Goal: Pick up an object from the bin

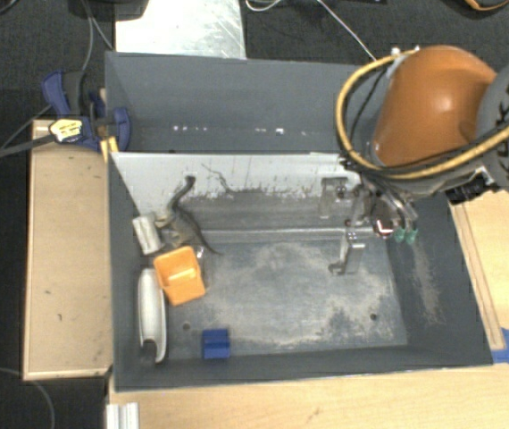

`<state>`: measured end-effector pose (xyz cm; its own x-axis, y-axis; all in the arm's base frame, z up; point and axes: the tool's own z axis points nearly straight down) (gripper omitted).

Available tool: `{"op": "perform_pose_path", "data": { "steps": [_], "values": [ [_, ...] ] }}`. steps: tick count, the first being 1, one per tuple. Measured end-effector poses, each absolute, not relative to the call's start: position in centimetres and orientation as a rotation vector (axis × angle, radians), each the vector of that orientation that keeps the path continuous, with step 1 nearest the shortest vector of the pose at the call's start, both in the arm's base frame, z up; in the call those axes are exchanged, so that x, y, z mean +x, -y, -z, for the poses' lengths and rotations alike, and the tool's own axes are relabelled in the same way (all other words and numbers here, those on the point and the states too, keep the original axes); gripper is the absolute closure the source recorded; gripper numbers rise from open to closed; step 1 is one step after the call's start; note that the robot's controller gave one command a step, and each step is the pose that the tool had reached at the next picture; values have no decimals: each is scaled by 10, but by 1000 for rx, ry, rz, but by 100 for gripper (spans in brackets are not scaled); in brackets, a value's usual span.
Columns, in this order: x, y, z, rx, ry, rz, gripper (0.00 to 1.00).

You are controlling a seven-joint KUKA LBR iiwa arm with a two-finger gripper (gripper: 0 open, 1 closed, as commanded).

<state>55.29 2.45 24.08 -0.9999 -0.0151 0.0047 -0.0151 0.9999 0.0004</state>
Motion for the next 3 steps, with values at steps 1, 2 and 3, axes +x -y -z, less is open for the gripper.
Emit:
{"op": "perform_pose_path", "data": {
  "steps": [1,2,3],
  "values": [
    [554,-24,-246,22,3145,1,0],
    [570,-112,-159,-58,3134,5,0],
    [568,-112,-160,-59,3131,6,0]
  ]
}}
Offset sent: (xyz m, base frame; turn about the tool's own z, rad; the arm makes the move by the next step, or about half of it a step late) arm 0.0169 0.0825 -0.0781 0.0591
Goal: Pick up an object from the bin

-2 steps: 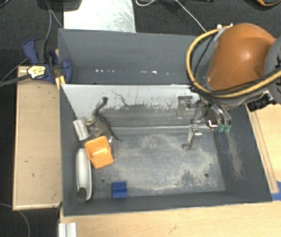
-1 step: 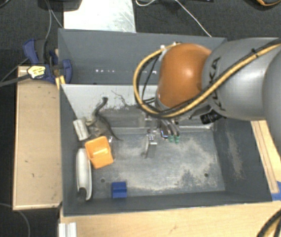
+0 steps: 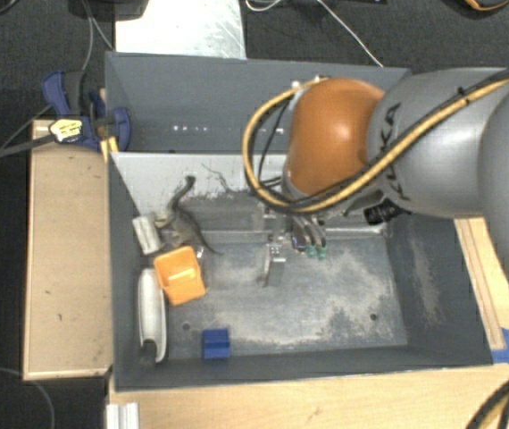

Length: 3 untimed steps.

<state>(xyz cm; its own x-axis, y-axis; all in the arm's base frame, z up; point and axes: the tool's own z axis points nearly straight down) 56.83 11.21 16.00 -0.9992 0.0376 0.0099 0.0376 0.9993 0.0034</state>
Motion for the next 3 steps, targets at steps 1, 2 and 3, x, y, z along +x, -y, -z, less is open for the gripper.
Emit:
{"op": "perform_pose_path", "data": {
  "steps": [1,2,3],
  "values": [
    [496,-95,-155,-26,3128,4,0],
    [561,-173,-129,-258,3126,9,0],
    [543,-157,-148,-28,3129,4,0]
  ]
}}
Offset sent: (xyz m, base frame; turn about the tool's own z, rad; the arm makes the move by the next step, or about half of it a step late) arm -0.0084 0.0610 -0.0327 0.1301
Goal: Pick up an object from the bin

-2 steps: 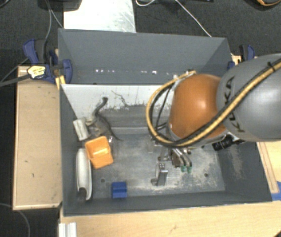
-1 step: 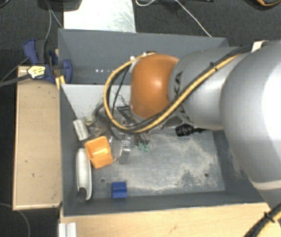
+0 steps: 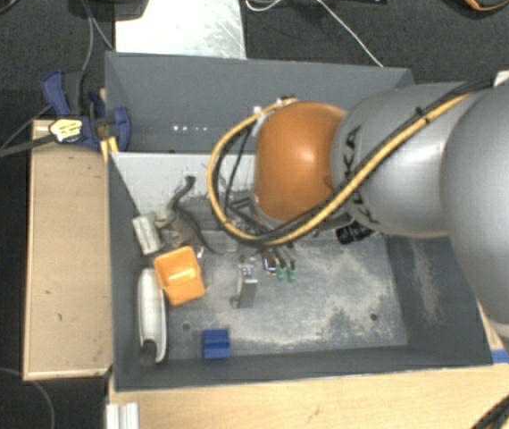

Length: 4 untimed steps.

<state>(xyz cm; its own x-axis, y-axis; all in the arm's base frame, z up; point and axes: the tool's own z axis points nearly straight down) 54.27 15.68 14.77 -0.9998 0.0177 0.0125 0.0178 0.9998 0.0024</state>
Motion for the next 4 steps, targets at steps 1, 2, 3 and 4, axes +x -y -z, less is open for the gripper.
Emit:
{"op": "perform_pose_path", "data": {
  "steps": [1,2,3,4],
  "values": [
    [547,-211,-115,600,3092,-5,0],
    [557,-221,-91,484,3095,9,0],
    [586,-236,-72,1004,2990,-14,0],
    [583,-243,-72,1456,2782,15,100]
  ]
}}
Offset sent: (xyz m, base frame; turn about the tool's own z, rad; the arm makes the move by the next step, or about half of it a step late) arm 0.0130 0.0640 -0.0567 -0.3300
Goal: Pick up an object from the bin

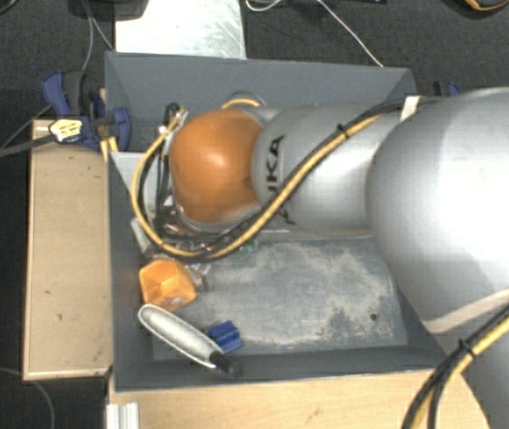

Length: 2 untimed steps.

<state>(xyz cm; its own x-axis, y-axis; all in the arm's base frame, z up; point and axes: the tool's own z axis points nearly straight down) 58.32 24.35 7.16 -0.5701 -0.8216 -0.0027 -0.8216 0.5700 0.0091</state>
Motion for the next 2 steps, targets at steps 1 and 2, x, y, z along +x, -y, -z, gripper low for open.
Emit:
{"op": "perform_pose_path", "data": {
  "steps": [1,2],
  "values": [
    [583,-244,-72,1453,2783,15,100],
    [584,-244,-72,1482,2769,16,100]
  ]
}}
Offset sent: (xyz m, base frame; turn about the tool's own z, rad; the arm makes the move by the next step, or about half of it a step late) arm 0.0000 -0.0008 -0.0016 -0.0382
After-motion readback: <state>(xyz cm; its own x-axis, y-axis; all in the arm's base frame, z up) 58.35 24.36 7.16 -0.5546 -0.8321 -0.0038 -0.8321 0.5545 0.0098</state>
